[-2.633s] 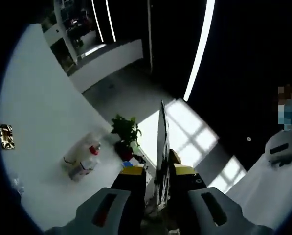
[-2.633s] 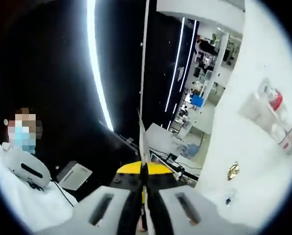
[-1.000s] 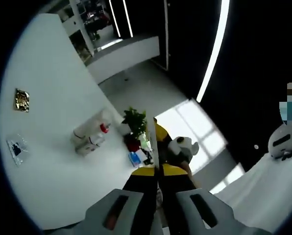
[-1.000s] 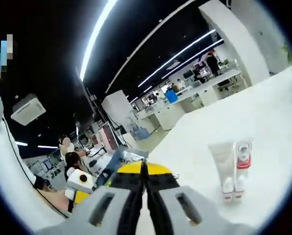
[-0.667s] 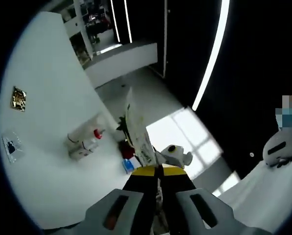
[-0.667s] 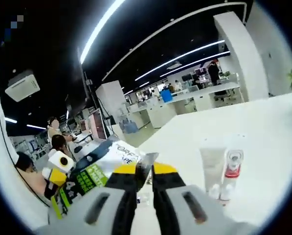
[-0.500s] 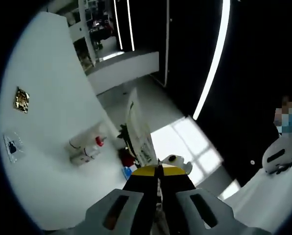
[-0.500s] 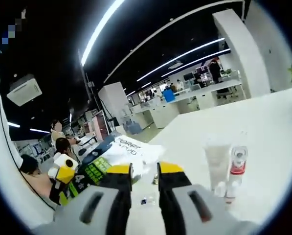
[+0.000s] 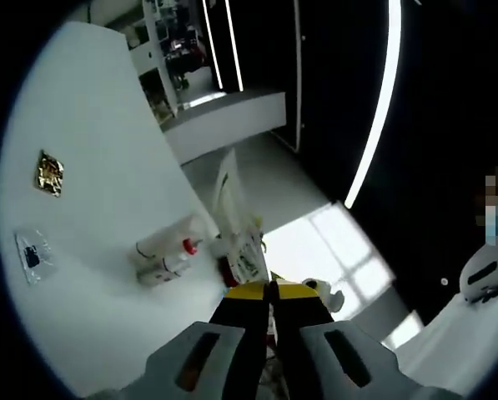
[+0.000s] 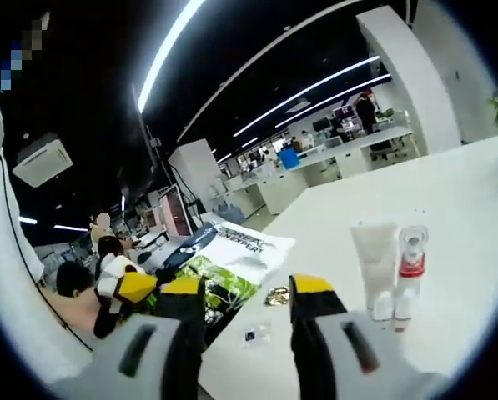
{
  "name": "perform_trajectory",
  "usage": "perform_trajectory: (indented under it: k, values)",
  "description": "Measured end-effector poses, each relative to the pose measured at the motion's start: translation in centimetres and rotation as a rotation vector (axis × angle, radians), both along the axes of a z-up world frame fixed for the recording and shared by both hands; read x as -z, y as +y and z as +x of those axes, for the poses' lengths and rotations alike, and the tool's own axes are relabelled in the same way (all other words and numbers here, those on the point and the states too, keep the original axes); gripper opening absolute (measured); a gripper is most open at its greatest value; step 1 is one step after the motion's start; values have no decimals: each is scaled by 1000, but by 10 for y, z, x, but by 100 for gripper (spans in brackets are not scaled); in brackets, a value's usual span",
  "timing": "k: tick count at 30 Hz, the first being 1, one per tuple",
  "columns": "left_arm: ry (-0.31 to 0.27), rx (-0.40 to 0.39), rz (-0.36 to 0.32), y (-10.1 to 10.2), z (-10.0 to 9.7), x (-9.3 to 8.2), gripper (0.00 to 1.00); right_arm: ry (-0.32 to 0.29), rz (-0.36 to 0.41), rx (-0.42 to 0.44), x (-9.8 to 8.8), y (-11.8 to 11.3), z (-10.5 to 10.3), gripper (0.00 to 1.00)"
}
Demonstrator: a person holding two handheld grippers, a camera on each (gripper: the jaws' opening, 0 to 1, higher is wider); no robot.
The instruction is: Arrange the skincare products in the storage area until every visible bottle or jar stands upright without overlapping.
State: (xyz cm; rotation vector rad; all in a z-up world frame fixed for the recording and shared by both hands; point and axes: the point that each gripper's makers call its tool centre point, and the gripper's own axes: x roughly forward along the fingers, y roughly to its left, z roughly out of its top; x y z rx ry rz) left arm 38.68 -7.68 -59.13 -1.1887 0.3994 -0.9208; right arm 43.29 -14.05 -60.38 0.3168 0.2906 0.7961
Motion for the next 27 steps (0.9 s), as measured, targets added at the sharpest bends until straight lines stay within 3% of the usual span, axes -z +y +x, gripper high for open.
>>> perform_trajectory:
  k: [8,27]
  values:
    - [42,-8,3,-2,11,14,0,23,-12,18,14,-7,-1,57]
    - [175,14,44,-15,41,69,0,118,-46,69,60,-22,-8,82]
